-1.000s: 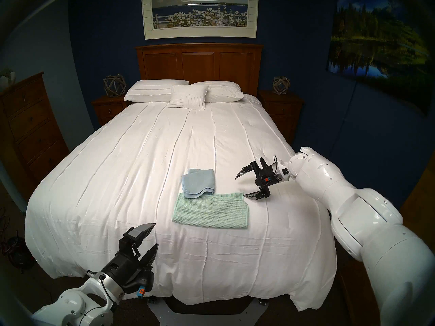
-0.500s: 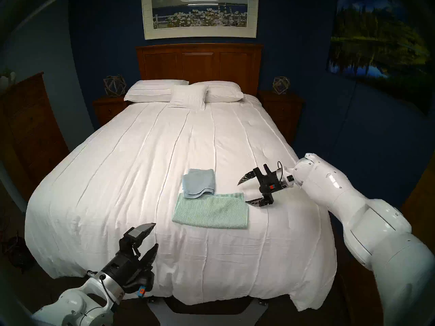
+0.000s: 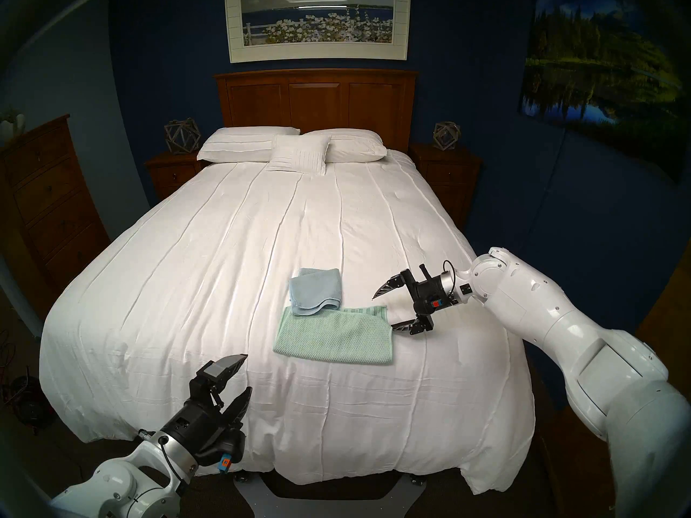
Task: Fold the hand towels twice and stack them up
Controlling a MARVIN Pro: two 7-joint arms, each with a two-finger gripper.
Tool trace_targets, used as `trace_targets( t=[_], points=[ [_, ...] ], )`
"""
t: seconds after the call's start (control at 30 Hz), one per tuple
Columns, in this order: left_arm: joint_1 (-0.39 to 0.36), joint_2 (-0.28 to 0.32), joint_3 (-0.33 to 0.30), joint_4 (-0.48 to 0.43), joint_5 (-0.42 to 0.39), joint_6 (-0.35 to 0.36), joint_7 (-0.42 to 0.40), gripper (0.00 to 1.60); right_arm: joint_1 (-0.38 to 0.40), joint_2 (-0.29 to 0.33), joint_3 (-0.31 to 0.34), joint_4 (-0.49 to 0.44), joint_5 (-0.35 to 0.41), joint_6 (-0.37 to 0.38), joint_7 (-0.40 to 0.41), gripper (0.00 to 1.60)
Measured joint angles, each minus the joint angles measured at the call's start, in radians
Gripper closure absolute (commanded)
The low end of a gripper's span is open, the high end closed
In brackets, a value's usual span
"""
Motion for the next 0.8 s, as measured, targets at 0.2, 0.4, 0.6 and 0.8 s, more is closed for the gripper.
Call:
trace_targets(
  t=[0.2,0.4,0.6,0.8],
  points=[
    [-0.001,0.000,0.001,0.000,0.000,0.000,0.000,0.00,-0.053,0.068,-0.041,-0.063,0.015,0.000,0.002,0.00],
    [-0.001,0.000,0.001,0.000,0.000,0.000,0.000,0.00,-0.095,0.134,-0.072,-0.126,0.025,0.000,0.003,0.00],
    [-0.001,0.000,0.001,-0.001,0.000,0.000,0.000,0.00,-0.107,0.207,-0.093,-0.233,0.049,0.000,0.001,0.00],
    [0.000,0.000,0.001,-0.004,0.000,0.000,0.001,0.00,-0.095,0.241,-0.096,-0.319,0.069,0.000,0.002,0.00]
  ],
)
